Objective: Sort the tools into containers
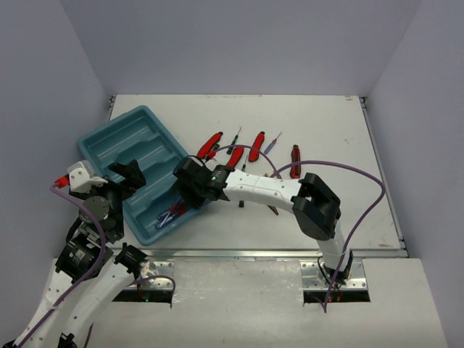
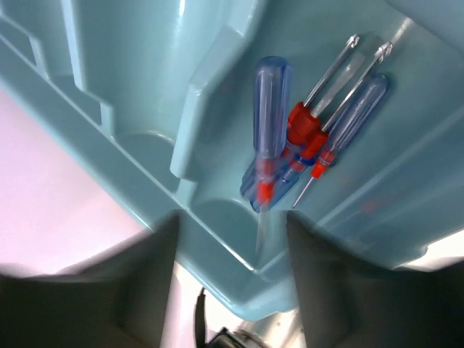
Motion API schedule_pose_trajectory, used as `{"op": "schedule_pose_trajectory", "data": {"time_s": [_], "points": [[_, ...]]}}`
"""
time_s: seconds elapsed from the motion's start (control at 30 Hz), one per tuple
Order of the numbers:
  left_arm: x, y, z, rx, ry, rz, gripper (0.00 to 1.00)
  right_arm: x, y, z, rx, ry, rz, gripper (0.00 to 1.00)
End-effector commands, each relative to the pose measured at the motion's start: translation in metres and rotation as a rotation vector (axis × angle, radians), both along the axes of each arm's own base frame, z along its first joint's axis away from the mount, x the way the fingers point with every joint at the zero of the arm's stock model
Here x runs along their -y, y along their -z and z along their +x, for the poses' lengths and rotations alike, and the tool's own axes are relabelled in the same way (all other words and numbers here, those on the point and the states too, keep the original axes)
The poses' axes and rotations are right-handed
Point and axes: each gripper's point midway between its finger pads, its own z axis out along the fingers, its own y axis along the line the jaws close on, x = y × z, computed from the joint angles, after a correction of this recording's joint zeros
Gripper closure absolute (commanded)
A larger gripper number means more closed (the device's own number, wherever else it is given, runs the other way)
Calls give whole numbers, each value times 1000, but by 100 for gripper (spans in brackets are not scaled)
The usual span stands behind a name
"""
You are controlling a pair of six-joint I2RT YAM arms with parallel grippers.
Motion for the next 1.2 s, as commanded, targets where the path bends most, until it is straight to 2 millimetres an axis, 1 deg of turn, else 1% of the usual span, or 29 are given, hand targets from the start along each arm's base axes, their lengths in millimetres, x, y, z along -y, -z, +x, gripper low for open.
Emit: {"op": "schedule_pose_trajectory", "data": {"time_s": [0.0, 0.07, 0.13, 0.17, 0.23, 0.27, 0.33, 0.37, 0.4, 0.43, 0.5, 0.57, 0.6, 0.7, 0.73, 0.77, 0.8, 0.87, 0.9, 0.93, 1.03, 1.13, 1.17], "points": [[-1, -10, 0, 30, -3, -12, 0, -4, -25, 12, 60, 11, 29, 33], [-1, -10, 0, 29, -3, -10, 0, -2, -34, 13, 78, -2, 37, 25], [-1, -9, 0, 28, -3, -9, 0, 5, -42, 16, 105, -5, 30, 25], [-1, -9, 0, 27, -2, -9, 0, 11, -45, 20, 126, 0, 20, 25], [0, -8, 1, 23, 4, -6, 0, 32, -55, 31, 162, 21, 0, 25], [2, -7, 2, 19, 11, 0, 0, 51, -58, 45, 181, 42, -18, 25], [10, -3, 9, -6, 50, 24, 0, 101, -57, 69, 177, 88, -62, 26], [13, -2, 10, -10, 65, 30, 0, 116, -64, 82, 191, 114, -65, 26], [21, 3, 17, -39, 91, 49, 0, 148, -58, 97, 176, 144, -101, 28], [25, 6, 21, -57, 110, 68, 0, 179, -57, 117, 172, 208, -132, 29], [33, 12, 26, -99, 146, 87, 0, 218, -50, 133, 161, 248, -238, 30], [40, 23, 34, -158, 167, 113, 0, 271, -41, 161, 152, 344, -368, 31], [42, 26, 36, -173, 176, 120, 0, 286, -37, 171, 137, 356, -414, 32], [47, 32, 39, -196, 199, 134, 0, 320, -2, 192, 49, 323, -581, 36], [49, 32, 40, -198, 205, 135, 0, 329, 2, 200, 39, 323, -624, 37], [50, 33, 40, -201, 211, 137, 0, 334, -4, 208, 51, 338, -636, 38], [51, 34, 41, -203, 216, 138, 0, 336, -4, 215, 61, 335, -658, 38], [52, 35, 41, -206, 226, 140, 0, 340, 7, 230, 67, 305, -721, 39], [54, 35, 42, -206, 233, 141, 0, 345, 10, 235, 74, 300, -761, 39], [54, 35, 42, -207, 236, 141, 0, 345, 15, 243, 77, 302, -778, 39], [56, 35, 42, -206, 249, 140, 0, 355, 24, 252, 69, 321, -822, 39], [58, 34, 42, -200, 255, 137, 0, 355, 38, 257, 40, 311, -801, 39], [58, 33, 42, -198, 259, 137, 0, 351, 45, 261, 30, 303, -781, 39]]}}
